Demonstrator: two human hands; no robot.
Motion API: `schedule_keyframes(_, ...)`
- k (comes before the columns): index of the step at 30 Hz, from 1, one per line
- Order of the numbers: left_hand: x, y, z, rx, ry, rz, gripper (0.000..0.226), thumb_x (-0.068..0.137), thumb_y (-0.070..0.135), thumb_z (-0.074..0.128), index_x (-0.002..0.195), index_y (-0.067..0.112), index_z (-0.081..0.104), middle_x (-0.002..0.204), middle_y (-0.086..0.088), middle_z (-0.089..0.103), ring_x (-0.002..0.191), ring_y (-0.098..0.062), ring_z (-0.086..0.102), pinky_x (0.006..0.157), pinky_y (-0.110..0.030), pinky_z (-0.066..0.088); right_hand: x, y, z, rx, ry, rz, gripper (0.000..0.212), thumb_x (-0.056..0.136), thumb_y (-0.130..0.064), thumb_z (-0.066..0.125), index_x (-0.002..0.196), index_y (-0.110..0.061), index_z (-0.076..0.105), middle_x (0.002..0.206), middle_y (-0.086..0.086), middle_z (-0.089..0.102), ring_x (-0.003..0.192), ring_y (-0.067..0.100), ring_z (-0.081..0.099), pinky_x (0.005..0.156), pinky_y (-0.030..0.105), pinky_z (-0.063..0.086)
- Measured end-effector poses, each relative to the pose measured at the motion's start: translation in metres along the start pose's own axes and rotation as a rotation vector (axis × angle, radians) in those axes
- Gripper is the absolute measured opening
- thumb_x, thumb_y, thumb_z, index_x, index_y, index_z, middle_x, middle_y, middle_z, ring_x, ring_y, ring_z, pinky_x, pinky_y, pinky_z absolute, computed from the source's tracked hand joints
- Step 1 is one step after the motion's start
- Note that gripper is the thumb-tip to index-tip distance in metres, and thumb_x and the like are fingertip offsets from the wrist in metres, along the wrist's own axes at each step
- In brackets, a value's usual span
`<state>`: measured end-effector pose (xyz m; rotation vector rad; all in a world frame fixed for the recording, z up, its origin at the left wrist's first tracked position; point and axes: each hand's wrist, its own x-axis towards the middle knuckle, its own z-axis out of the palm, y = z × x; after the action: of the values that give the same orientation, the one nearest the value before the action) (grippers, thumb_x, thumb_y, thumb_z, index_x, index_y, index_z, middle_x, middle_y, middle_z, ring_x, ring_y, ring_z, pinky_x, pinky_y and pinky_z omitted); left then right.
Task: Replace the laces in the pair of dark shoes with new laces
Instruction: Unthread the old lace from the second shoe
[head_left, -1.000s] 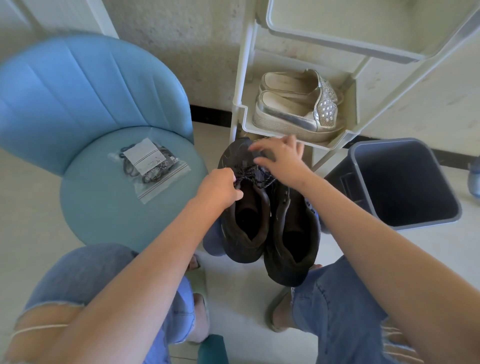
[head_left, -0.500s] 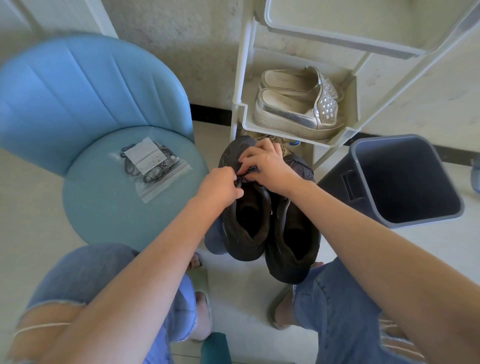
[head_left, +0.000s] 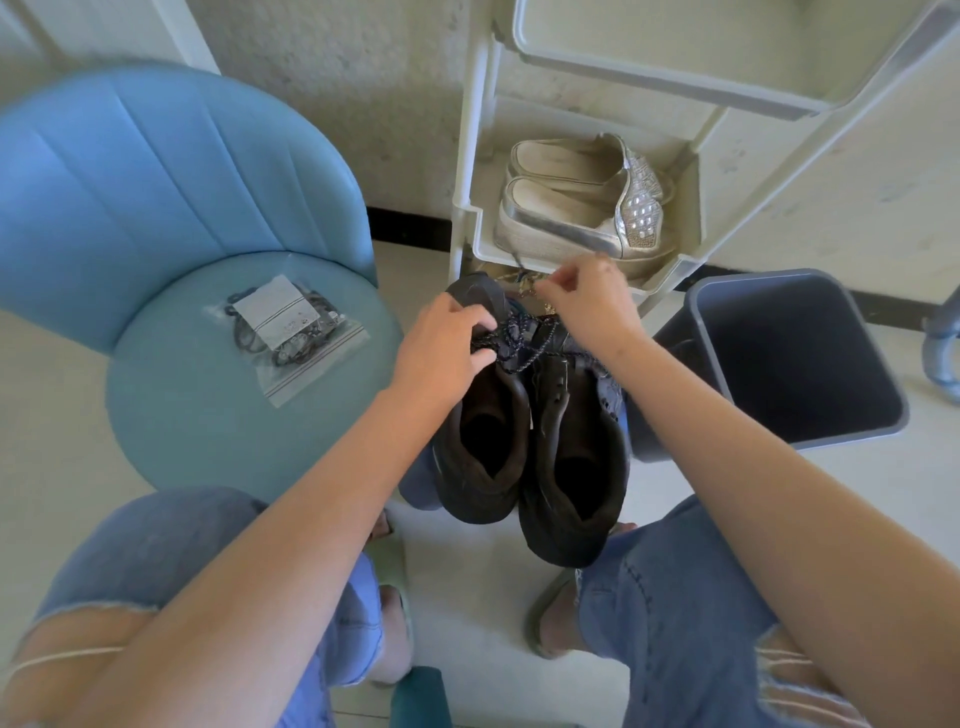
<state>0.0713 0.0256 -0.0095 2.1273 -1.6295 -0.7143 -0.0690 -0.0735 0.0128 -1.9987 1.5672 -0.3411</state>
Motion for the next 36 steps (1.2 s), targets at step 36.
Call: schedule_keyframes(36,0.019,-0.002,0.007,0.002,-0.057,0.072,0.016,0.081,0.017,0.071,0.096,0.019,0.075,0.089,0.006,0.061,0.098,-0.018,0.059,0.074,-0.019,0.035,-0.018,-0.006,0.011,0.139,-0.780,0.352,0.034,0.084,-0.008,0.067,0.109,0.011,0.055,0.073,0.021,0.071,0.059,0.021,0.072,0.055,0.023,0.058)
